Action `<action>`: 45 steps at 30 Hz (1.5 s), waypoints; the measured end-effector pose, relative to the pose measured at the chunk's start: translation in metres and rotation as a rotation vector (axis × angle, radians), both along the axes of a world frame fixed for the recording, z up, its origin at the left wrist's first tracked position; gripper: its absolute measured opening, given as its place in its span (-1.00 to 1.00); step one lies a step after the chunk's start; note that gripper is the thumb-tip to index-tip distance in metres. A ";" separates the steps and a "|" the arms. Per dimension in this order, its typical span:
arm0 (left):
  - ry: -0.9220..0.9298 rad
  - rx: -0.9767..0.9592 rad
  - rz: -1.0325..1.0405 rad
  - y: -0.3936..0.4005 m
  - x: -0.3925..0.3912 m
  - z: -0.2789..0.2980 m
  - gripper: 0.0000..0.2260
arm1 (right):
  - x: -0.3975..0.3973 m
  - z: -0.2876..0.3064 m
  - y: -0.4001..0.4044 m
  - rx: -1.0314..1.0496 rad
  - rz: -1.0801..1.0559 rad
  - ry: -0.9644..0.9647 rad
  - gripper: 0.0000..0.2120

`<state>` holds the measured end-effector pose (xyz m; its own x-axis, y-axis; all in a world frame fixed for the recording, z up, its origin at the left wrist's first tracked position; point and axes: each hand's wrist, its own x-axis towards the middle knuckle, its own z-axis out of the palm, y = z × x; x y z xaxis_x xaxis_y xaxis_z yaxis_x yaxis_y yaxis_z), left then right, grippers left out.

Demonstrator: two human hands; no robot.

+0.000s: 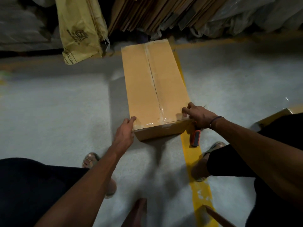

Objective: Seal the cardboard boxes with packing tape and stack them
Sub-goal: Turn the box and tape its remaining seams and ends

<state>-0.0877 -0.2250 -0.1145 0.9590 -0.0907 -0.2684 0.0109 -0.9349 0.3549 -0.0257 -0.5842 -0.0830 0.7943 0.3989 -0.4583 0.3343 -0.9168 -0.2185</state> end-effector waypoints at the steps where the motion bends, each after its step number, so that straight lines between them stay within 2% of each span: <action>1: -0.022 0.022 -0.025 0.000 0.001 0.000 -0.31 | -0.002 -0.002 0.002 -0.013 0.020 -0.040 -0.36; 3: -0.059 0.063 -0.056 -0.004 0.003 0.001 -0.34 | -0.006 -0.009 0.006 -0.026 0.039 -0.103 -0.38; 6: -0.064 0.110 -0.070 -0.014 0.004 0.007 -0.41 | -0.010 -0.008 0.011 -0.010 0.000 -0.133 -0.54; 11: 0.025 0.181 -0.010 -0.031 0.009 0.015 -0.48 | -0.010 -0.003 0.018 0.005 -0.101 -0.117 -0.83; 16: 0.080 0.200 -0.001 -0.037 0.010 0.016 -0.50 | -0.014 -0.001 0.015 0.054 -0.154 -0.085 -0.88; 18: 0.076 0.115 0.080 -0.038 0.011 0.015 -0.41 | -0.014 0.001 0.017 0.070 -0.215 -0.062 -0.68; 21: 0.106 -0.036 0.374 -0.050 0.015 0.014 0.08 | -0.015 0.000 0.026 0.125 -0.430 -0.084 -0.16; 23: 0.225 -0.127 0.569 -0.062 0.020 0.013 0.34 | -0.014 -0.007 0.037 0.149 -0.598 -0.072 0.15; 25: 0.333 -0.182 0.694 -0.072 0.024 0.010 0.40 | -0.010 -0.013 0.051 0.162 -0.774 -0.013 0.39; 27: 0.350 -0.204 0.773 -0.078 0.025 0.004 0.30 | -0.007 -0.020 0.063 0.187 -0.890 0.023 0.56; 29: 0.326 -0.217 0.799 -0.080 0.027 0.000 0.25 | -0.008 -0.032 0.066 0.196 -0.916 -0.010 0.62; 32: 0.283 -0.257 0.804 -0.068 0.027 -0.013 0.15 | -0.013 -0.034 0.061 0.296 -0.945 -0.067 0.45; 35: 0.236 -0.376 0.815 -0.045 0.026 -0.022 -0.25 | -0.010 -0.033 0.052 0.372 -0.995 -0.072 0.22; 37: 0.217 -0.428 0.798 -0.030 0.025 -0.023 -0.45 | -0.009 -0.033 0.046 0.418 -1.019 -0.068 0.18; 41: 0.212 -0.437 0.735 -0.015 0.018 -0.020 -0.55 | -0.008 -0.030 0.041 0.530 -1.018 -0.028 0.20; 45: 0.325 -0.494 0.689 -0.019 -0.010 -0.030 -0.59 | 0.000 -0.021 0.039 0.647 -0.952 0.004 0.16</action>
